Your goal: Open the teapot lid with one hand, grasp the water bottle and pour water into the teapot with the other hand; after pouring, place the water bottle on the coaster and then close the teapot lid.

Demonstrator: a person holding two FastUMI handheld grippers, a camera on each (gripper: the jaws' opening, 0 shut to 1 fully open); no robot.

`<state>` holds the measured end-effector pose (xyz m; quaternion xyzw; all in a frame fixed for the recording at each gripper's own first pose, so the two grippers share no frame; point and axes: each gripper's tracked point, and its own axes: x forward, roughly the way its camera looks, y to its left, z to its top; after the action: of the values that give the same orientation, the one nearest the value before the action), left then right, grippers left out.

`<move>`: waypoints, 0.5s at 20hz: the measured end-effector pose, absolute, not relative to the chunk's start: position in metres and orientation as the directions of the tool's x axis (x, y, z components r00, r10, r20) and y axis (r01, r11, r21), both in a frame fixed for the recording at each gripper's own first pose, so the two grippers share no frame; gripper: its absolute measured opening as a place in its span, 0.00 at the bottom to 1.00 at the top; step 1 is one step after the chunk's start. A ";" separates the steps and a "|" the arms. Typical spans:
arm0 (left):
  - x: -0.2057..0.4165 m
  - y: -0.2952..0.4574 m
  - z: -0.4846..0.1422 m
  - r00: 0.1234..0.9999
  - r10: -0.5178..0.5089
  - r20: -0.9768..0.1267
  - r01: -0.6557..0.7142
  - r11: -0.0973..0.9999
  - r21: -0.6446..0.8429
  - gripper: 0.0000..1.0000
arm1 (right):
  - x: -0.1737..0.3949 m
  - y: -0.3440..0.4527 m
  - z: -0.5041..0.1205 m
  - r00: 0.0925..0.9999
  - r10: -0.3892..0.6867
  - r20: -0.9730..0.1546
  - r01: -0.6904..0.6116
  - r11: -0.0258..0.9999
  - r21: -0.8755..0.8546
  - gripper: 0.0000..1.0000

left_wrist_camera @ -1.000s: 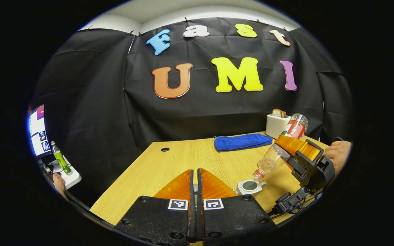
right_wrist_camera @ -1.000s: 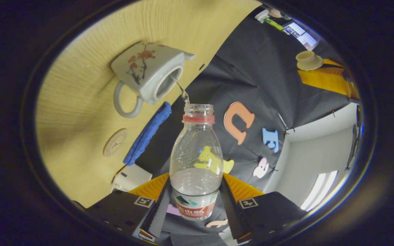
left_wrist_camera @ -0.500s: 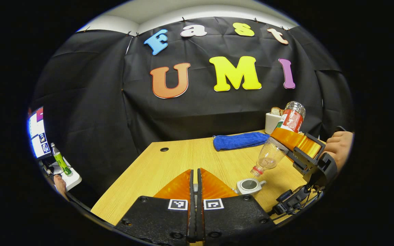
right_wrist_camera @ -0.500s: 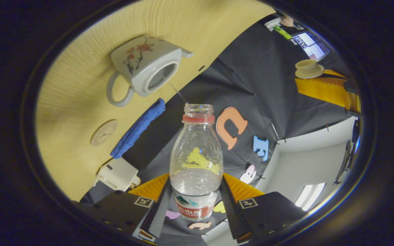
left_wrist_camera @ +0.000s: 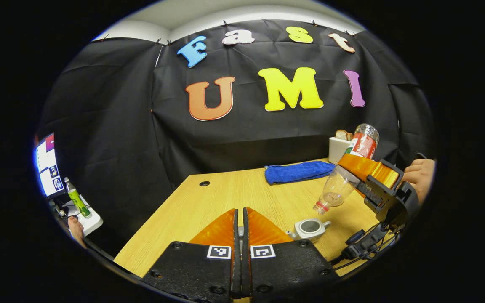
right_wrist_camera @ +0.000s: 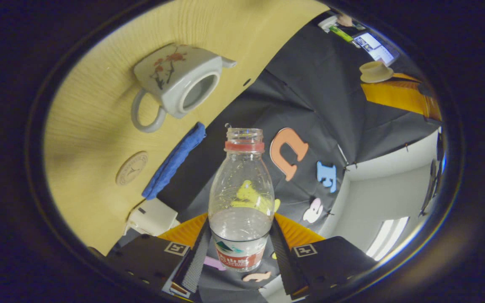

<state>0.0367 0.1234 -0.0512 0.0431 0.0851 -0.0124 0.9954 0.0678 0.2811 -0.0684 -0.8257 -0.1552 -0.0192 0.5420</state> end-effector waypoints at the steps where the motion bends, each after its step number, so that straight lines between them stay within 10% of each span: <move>1: 0.037 0.124 -0.051 0.985 -0.014 -0.172 0.028 0.997 0.078 0.03 | 0.069 0.277 -0.077 0.961 0.219 0.170 0.235 -0.319 -0.918 0.77; 10: 0.041 0.123 -0.054 0.984 -0.015 -0.175 0.030 0.996 0.082 0.03 | 0.076 0.254 -0.127 0.985 0.165 -0.054 -0.104 0.309 -0.945 0.75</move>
<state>0.0409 0.1226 -0.0544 0.0421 0.0876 -0.0114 0.9952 0.0759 0.2536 -0.1272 -0.5820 -0.0263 0.0830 0.8085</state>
